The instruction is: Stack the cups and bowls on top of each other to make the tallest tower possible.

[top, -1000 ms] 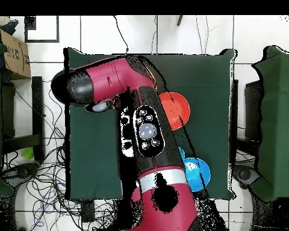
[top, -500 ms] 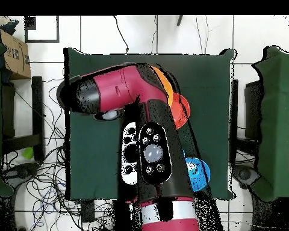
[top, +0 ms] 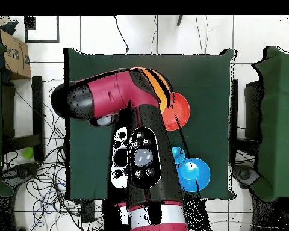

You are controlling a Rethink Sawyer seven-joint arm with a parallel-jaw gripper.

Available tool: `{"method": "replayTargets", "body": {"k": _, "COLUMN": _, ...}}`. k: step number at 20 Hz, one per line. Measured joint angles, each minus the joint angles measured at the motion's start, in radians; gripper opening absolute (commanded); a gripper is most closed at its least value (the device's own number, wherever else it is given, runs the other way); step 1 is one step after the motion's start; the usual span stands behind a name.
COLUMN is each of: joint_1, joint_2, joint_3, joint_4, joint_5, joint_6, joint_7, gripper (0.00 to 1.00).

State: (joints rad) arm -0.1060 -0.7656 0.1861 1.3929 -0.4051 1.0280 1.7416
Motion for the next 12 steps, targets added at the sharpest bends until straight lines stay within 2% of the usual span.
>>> {"method": "replayTargets", "body": {"k": 12, "joint_1": 0.046, "joint_2": -0.005, "joint_3": -0.046, "joint_4": 0.052, "joint_5": 0.006, "joint_6": -0.001, "joint_7": 0.003, "gripper": 0.00}}
